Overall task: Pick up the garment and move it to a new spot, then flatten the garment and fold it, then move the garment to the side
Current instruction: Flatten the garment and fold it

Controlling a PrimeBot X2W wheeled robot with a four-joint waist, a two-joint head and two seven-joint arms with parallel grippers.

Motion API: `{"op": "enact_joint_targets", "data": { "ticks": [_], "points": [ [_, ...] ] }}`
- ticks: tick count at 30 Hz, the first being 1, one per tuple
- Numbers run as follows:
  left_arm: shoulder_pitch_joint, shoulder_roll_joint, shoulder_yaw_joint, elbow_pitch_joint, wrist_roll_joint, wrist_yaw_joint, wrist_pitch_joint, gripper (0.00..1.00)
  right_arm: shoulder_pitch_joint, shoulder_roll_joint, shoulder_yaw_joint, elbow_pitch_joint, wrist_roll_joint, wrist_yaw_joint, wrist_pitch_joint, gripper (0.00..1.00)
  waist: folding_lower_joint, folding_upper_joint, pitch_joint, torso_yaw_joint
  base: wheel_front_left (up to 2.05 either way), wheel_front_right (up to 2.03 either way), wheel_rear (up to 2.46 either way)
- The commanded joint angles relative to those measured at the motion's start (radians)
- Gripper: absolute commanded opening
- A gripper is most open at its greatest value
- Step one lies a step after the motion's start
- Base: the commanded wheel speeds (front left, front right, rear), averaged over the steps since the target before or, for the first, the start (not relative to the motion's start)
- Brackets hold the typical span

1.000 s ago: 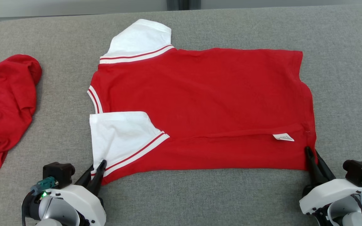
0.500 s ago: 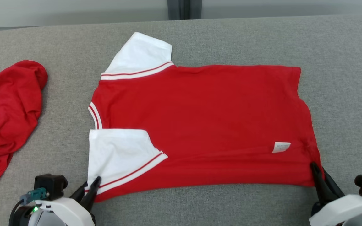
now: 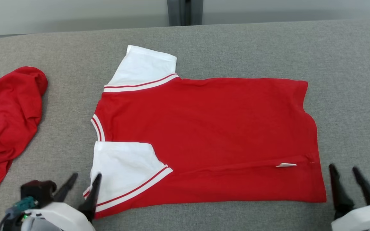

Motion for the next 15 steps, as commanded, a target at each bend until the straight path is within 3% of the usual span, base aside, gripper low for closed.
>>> {"op": "enact_joint_targets", "data": {
  "ticks": [1, 5, 10, 15],
  "points": [
    [-0.026, -0.003, 0.012, -0.011, 0.008, 0.005, -0.021, 1.00, -0.026, -0.009, -0.013, -0.014, -0.013, 0.000, -0.026, 1.00, 0.0000, 0.0000, 0.002, -0.003, 0.00, 0.00, 0.00],
    [-0.079, -0.026, 0.052, -0.055, 0.053, 0.036, -0.149, 1.00, -0.073, -0.008, -0.038, -0.063, -0.074, 0.000, -0.141, 1.00, 0.0000, 0.0000, 0.006, -0.003, 0.00, 0.00, 0.00],
    [-0.161, -0.041, 0.064, -0.096, 0.125, 0.068, -0.251, 1.00, -0.105, -0.007, -0.010, -0.101, -0.111, 0.000, -0.170, 1.00, 0.0000, 0.0000, 0.004, 0.003, 0.00, 0.00, 0.00],
    [-0.219, -0.034, 0.046, -0.091, 0.184, 0.079, -0.283, 1.00, -0.123, -0.008, 0.019, -0.131, -0.145, 0.000, -0.179, 1.00, 0.0000, 0.0000, 0.002, 0.003, 0.00, 0.00, 0.00]
  ]
}}
